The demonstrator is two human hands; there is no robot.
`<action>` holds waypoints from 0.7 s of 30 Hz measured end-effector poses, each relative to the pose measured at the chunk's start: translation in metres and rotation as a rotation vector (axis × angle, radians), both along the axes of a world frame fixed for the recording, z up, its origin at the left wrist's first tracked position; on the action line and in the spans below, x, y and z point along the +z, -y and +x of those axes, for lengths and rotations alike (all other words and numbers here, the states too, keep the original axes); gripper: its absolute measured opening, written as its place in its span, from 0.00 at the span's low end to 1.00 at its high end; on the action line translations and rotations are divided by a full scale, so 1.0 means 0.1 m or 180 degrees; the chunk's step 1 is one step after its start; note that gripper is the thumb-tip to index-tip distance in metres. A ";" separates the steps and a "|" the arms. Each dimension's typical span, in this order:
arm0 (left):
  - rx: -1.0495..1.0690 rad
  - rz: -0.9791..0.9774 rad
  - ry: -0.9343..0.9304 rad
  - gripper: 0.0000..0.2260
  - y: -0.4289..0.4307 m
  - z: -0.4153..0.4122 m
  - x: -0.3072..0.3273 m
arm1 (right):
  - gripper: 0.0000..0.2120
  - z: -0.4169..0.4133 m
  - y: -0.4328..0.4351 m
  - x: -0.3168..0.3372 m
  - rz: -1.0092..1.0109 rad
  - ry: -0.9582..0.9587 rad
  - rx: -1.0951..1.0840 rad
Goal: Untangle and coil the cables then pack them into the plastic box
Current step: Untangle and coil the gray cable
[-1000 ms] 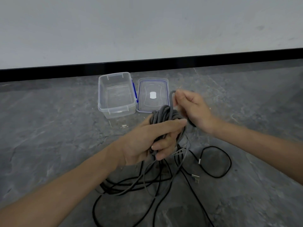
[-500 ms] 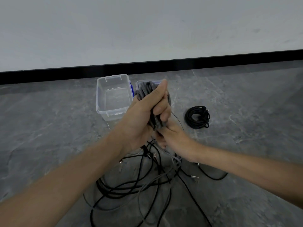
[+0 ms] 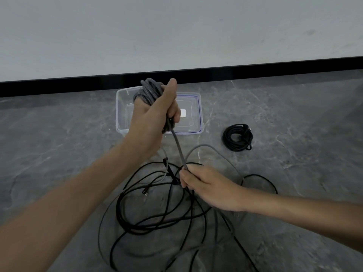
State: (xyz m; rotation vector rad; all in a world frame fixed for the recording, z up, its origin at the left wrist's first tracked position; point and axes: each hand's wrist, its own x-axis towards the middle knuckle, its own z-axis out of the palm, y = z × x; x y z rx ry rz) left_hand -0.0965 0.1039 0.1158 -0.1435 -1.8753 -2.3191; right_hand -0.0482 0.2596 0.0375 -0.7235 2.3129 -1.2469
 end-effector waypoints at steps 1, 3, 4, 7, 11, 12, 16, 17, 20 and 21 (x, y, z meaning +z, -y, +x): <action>0.0133 -0.0060 0.0007 0.18 0.03 -0.01 -0.04 | 0.15 0.02 -0.01 0.01 0.0013 0.0013 0.0035; 0.0337 -0.0183 -0.0004 0.21 0.06 -0.02 -0.11 | 0.14 0.04 -0.01 0.03 0.0029 0.0008 0.0078; 0.0407 -0.0270 -0.0017 0.22 0.07 -0.02 -0.13 | 0.14 0.04 -0.01 0.03 0.0049 -0.0012 0.0079; 0.0533 -0.0511 -0.0074 0.20 0.06 0.00 -0.18 | 0.13 0.01 0.02 0.06 0.0145 -0.0009 0.0043; 0.0425 -0.1063 -0.0200 0.16 0.11 -0.02 -0.24 | 0.16 -0.06 0.04 0.19 0.0131 0.0186 -0.0068; 0.0344 -0.1256 -0.0210 0.16 0.12 -0.02 -0.28 | 0.18 -0.08 0.03 0.24 0.0198 0.0075 -0.0073; 0.0107 -0.1795 0.0037 0.15 0.13 0.01 -0.43 | 0.22 -0.10 0.03 0.35 0.0614 -0.0677 0.0230; 0.0027 -0.1870 0.0073 0.15 0.12 0.02 -0.45 | 0.22 -0.10 0.03 0.35 0.0672 -0.0859 0.0328; -0.0206 -0.2066 0.0160 0.13 0.10 0.05 -0.51 | 0.21 -0.14 0.04 0.35 0.0752 -0.1279 0.0590; -0.0274 -0.2120 0.0212 0.12 0.10 0.05 -0.53 | 0.21 -0.18 0.04 0.37 0.0749 -0.1417 0.0647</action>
